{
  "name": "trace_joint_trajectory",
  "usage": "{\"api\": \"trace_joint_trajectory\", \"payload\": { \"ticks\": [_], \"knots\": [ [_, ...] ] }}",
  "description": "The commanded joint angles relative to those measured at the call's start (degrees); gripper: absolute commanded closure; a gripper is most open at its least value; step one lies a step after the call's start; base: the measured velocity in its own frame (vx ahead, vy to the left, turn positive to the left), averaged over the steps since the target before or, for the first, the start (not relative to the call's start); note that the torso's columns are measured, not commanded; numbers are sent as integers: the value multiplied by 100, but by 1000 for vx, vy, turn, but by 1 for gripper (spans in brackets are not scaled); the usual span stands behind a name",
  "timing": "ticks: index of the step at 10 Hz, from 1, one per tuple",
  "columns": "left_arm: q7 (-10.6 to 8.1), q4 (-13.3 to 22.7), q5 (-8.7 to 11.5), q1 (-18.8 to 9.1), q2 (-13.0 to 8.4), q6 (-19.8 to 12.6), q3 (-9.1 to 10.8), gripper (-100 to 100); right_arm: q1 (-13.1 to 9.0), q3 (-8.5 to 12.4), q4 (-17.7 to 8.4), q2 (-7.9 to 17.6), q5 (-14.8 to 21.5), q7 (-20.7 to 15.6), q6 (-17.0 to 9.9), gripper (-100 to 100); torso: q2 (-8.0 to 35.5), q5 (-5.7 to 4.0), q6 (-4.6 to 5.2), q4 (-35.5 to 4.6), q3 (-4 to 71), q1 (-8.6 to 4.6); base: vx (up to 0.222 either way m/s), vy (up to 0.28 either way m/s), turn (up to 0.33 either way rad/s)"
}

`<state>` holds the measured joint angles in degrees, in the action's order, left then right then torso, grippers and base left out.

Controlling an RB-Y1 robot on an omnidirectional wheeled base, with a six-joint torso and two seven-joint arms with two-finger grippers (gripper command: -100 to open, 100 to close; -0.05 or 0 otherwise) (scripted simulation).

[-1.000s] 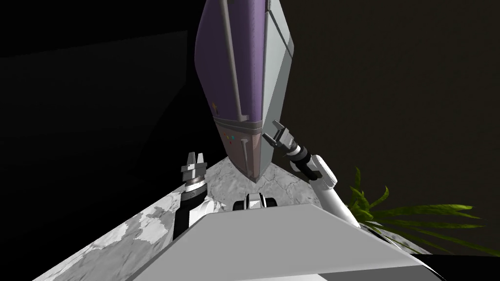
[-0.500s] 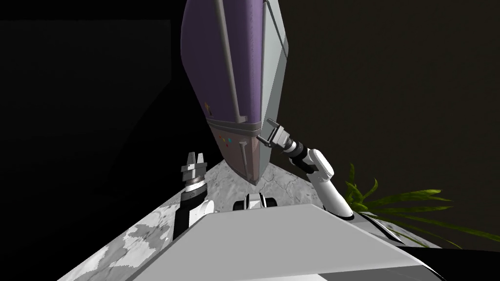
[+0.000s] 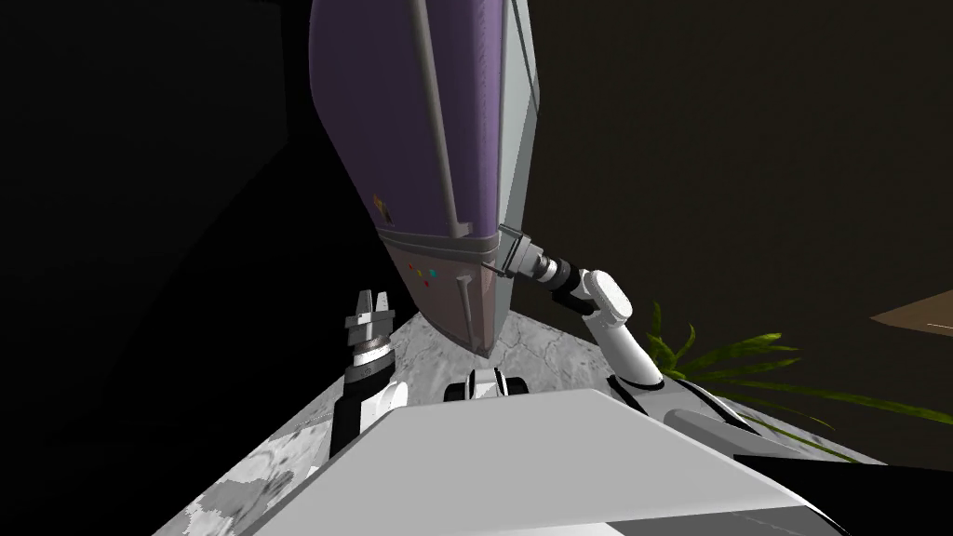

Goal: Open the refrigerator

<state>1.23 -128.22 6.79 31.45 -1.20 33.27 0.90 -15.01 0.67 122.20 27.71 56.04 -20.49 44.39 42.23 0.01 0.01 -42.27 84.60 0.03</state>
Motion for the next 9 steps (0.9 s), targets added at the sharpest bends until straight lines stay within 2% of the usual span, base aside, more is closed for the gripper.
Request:
{"api": "trace_joint_trajectory", "payload": {
  "ticks": [1,3,4,9],
  "knots": [
    [0,0,0,-1,0,0,0,0,-342,-23,-133,201,404,-86,125,-100,6,-3,-3,-1,-3,-12,49,97,-163],
    [0,0,0,0,0,0,0,0,-691,-39,-297,452,758,-192,278,-100,9,0,1,-3,-6,1,75,142,-287],
    [0,0,0,0,0,0,0,0,-721,-39,-297,452,820,-192,278,-100,-1,2,-1,0,1,6,73,111,-90],
    [0,0,0,-1,0,0,0,0,-1484,-71,-597,1022,1667,-408,595,-100,6,-1,-1,-2,-4,-5,63,128,-207]
  ]
}}
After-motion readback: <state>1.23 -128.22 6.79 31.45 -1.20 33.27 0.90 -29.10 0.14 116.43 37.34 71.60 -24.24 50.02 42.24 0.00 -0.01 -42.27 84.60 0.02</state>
